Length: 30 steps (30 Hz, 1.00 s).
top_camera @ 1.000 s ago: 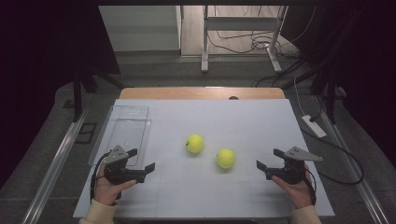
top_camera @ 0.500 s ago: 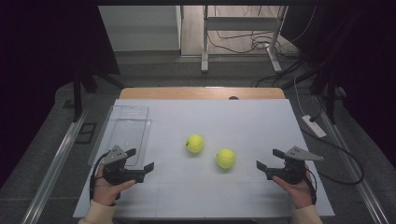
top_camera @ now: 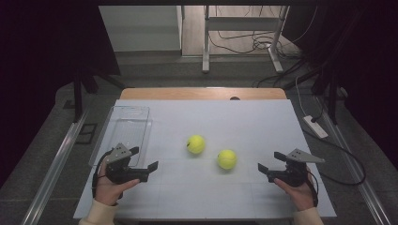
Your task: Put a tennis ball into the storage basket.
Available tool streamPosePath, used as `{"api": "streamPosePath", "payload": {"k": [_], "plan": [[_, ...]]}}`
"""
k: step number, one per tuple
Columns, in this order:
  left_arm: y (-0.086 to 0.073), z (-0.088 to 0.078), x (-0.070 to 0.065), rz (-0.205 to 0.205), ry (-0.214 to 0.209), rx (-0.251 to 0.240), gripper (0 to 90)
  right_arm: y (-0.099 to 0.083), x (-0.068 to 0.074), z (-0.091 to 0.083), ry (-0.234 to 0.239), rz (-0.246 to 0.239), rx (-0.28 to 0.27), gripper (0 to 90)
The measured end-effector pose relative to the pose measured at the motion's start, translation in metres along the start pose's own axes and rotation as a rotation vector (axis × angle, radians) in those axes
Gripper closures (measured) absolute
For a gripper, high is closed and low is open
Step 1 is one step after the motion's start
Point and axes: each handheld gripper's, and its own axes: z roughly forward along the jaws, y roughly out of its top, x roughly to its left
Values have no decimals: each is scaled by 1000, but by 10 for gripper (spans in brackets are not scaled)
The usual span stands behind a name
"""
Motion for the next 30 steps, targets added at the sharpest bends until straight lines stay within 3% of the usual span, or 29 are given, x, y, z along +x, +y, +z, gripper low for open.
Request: {"api": "streamPosePath", "payload": {"k": [11, 30], "plan": [[17, 1, -1, -21, -14, 10, 64, -2, -2, 0, -15, 11, -2, 114], [36, 21, -11, 7, -49, 55, 71, -4, -2, 0, -14, 11, -3, 117]]}}
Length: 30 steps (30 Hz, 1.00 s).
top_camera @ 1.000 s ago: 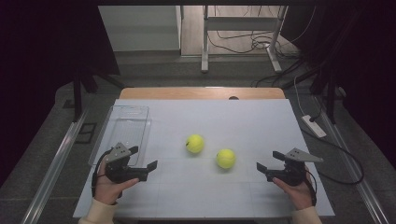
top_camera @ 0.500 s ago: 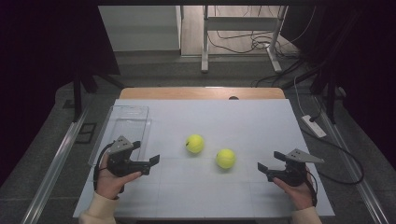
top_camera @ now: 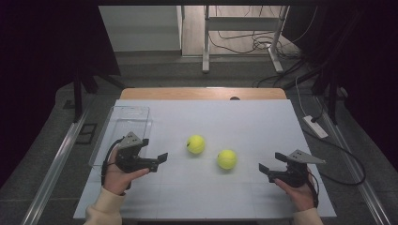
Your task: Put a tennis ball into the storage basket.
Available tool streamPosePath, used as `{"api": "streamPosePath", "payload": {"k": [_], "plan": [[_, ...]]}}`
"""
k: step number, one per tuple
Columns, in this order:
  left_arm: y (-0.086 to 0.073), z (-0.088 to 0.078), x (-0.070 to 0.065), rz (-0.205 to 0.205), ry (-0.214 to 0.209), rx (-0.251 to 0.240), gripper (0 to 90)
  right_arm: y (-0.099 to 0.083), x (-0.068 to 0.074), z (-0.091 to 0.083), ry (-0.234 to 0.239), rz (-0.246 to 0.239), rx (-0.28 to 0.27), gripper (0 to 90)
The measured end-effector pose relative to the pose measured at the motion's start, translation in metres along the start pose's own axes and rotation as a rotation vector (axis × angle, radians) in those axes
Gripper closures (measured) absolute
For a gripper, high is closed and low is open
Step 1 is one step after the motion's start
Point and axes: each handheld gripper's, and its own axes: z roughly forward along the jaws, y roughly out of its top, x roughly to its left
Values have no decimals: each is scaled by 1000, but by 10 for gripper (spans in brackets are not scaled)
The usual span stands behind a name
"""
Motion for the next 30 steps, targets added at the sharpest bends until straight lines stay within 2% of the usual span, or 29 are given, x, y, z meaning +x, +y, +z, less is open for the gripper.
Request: {"api": "streamPosePath", "payload": {"k": [10, 15, 30], "plan": [[8, 7, -8, 24, -31, 9, 74, 0, -1, 0, -8, 2, 7, 113], [13, 15, -12, 46, -40, 32, 75, -1, 0, 2, -10, -1, 11, 112], [19, 28, -14, 54, -57, 53, 75, -1, 1, 2, -12, -5, 12, 112]]}}
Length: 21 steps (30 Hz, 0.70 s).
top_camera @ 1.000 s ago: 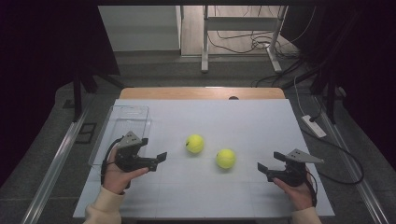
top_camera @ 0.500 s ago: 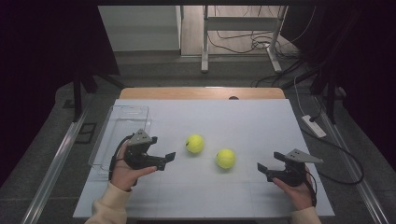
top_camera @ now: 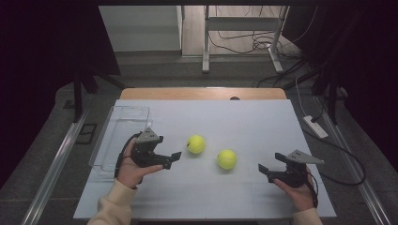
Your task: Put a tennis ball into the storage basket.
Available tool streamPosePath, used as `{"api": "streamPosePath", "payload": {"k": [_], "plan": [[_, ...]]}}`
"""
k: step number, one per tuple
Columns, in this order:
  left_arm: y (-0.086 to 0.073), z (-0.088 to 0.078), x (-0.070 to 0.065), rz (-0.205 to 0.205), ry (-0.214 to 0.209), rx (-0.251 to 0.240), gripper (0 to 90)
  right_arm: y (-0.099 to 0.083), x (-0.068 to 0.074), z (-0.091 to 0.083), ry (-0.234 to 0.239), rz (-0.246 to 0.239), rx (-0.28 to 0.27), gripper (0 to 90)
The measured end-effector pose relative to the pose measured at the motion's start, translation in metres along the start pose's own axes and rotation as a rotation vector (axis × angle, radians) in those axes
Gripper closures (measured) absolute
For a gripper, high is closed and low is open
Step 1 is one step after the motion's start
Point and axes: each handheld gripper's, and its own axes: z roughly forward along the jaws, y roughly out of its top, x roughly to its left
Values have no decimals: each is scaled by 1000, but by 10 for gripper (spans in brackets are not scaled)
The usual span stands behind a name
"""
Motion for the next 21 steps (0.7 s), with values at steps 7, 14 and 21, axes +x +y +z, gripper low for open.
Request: {"api": "streamPosePath", "payload": {"k": [7, 14, 21], "plan": [[6, 5, -2, 8, -7, 2, 75, 1, 0, 1, -2, -2, 0, 113], [13, 11, -4, 17, -16, 9, 75, 1, 0, 4, 4, 3, 1, 114], [18, 19, -5, 25, -23, 18, 74, 1, 0, 4, 8, -2, 6, 115]]}}
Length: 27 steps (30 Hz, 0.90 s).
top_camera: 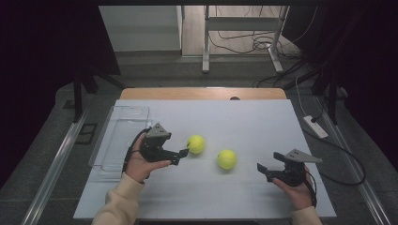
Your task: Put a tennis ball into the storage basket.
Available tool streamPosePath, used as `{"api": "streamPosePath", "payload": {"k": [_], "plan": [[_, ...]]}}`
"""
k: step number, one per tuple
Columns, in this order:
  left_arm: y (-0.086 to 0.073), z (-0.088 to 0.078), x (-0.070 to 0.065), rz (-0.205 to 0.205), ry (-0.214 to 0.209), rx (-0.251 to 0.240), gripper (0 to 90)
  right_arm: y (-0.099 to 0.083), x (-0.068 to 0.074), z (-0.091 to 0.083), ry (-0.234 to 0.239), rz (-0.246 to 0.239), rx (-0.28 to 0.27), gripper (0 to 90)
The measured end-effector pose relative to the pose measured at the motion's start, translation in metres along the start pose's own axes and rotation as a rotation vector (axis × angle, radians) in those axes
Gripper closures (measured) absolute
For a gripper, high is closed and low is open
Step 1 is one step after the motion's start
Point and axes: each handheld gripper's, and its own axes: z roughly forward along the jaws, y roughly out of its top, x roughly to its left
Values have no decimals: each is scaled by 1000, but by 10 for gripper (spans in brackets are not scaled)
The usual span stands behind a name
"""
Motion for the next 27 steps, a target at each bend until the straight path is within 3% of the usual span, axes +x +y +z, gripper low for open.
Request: {"api": "streamPosePath", "payload": {"k": [13, 27], "plan": [[14, 6, -3, 22, -13, 8, 73, 0, 1, -1, -3, 3, 0, 116], [25, 24, -4, 38, -32, 49, 71, -3, 1, 0, -5, 0, 12, 119]]}}
